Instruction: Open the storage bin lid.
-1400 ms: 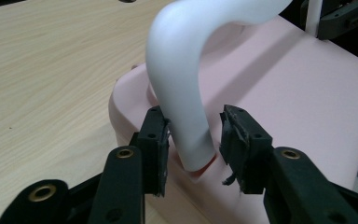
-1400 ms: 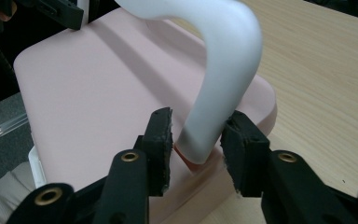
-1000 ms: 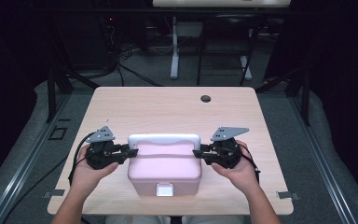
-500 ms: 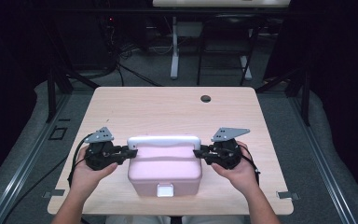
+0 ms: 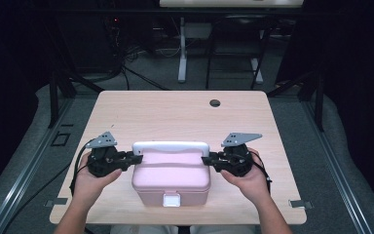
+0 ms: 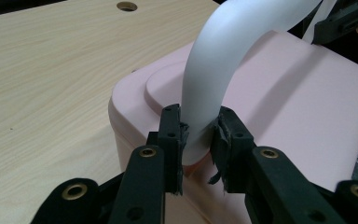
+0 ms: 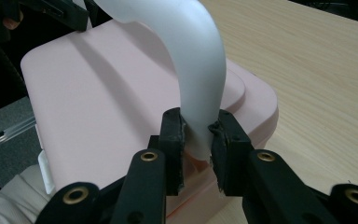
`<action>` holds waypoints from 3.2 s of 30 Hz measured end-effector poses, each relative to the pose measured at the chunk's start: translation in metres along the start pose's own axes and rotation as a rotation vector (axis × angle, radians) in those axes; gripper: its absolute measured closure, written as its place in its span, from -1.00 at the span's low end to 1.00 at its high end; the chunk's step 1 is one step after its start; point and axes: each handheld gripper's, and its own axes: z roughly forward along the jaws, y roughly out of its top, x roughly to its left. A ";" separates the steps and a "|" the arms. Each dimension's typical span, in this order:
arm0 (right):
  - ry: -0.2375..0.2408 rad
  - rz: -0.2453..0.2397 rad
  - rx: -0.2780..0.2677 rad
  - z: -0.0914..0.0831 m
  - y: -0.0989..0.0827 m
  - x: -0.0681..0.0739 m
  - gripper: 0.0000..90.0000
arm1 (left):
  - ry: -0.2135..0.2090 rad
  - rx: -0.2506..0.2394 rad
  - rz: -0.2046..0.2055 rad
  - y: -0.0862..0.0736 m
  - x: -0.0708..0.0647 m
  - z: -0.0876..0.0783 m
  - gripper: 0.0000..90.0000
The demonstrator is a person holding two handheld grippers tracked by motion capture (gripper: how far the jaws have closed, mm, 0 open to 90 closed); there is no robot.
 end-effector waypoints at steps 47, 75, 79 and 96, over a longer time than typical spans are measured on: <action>0.033 0.106 -0.111 -0.009 0.011 -0.008 0.67 | 0.035 0.039 -0.002 -0.012 0.009 -0.022 1.00; 0.029 0.111 -0.126 -0.009 0.012 -0.008 0.67 | -0.077 0.075 0.044 -0.026 -0.016 -0.001 1.00; 0.030 0.112 -0.126 -0.009 0.011 -0.009 0.67 | -0.081 0.075 0.052 -0.026 -0.019 -0.003 1.00; 0.033 0.118 -0.132 -0.009 0.010 -0.010 0.66 | -0.097 0.069 0.086 -0.023 -0.028 -0.009 1.00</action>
